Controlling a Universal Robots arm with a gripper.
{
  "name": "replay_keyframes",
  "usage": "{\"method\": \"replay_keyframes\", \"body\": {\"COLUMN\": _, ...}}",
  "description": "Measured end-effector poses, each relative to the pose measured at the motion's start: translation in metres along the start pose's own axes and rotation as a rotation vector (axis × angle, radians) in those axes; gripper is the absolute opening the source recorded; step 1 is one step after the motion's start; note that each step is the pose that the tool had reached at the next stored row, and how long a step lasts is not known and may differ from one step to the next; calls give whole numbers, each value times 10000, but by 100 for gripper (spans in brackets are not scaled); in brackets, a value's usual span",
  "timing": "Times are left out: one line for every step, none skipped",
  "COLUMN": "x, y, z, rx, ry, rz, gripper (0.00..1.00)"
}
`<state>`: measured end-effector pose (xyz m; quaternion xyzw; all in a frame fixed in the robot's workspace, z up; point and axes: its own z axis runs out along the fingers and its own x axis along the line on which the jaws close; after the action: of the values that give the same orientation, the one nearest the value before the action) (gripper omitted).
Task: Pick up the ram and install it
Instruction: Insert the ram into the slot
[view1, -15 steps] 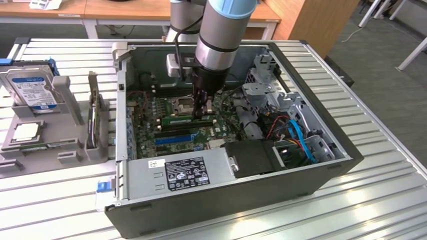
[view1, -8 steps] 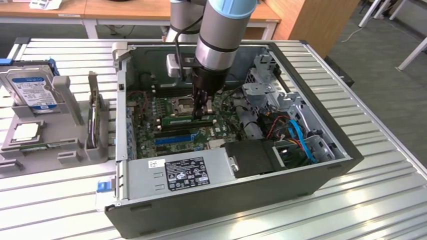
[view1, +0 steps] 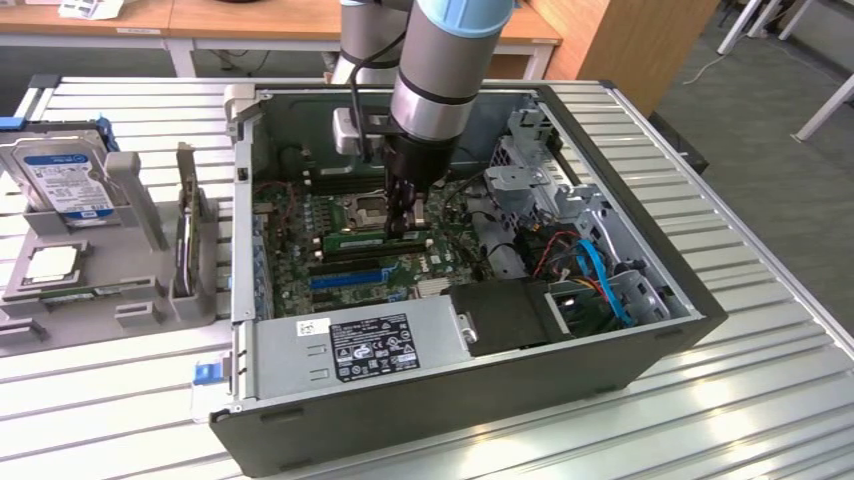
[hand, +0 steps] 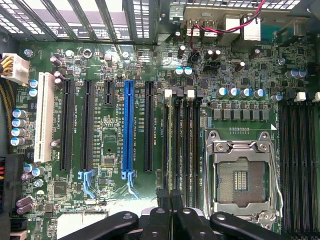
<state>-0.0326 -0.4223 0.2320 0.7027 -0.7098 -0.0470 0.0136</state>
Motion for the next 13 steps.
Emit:
{"method": "replay_keyframes", "body": {"x": 0, "y": 0, "z": 0, "rx": 0, "ry": 0, "rz": 0, "gripper": 12}}
{"method": "replay_keyframes", "body": {"x": 0, "y": 0, "z": 0, "rx": 0, "ry": 0, "rz": 0, "gripper": 12}}
{"method": "replay_keyframes", "body": {"x": 0, "y": 0, "z": 0, "rx": 0, "ry": 0, "rz": 0, "gripper": 12}}
{"method": "replay_keyframes", "body": {"x": 0, "y": 0, "z": 0, "rx": 0, "ry": 0, "rz": 0, "gripper": 12}}
{"method": "replay_keyframes", "body": {"x": 0, "y": 0, "z": 0, "rx": -2, "ry": 0, "rz": 0, "gripper": 12}}
{"method": "replay_keyframes", "body": {"x": 0, "y": -1, "z": -1, "rx": -5, "ry": -1, "rz": 0, "gripper": 12}}
{"method": "replay_keyframes", "body": {"x": -1, "y": -3, "z": -3, "rx": -12, "ry": -1, "rz": -1, "gripper": 12}}
{"method": "replay_keyframes", "body": {"x": -1, "y": -4, "z": -7, "rx": -20, "ry": 1, "rz": -1, "gripper": 12}}
{"method": "replay_keyframes", "body": {"x": 0, "y": -4, "z": -12, "rx": -26, "ry": 3, "rz": 1, "gripper": 12}}
{"method": "replay_keyframes", "body": {"x": -1, "y": -3, "z": -19, "rx": -31, "ry": 2, "rz": 3, "gripper": 12}}
{"method": "replay_keyframes", "body": {"x": -1, "y": -2, "z": -26, "rx": -34, "ry": 2, "rz": 3, "gripper": 12}}
{"method": "replay_keyframes", "body": {"x": -2, "y": -3, "z": -30, "rx": -37, "ry": 2, "rz": 2, "gripper": 12}}
{"method": "replay_keyframes", "body": {"x": -2, "y": -3, "z": -30, "rx": -37, "ry": 0, "rz": 1, "gripper": 12}}
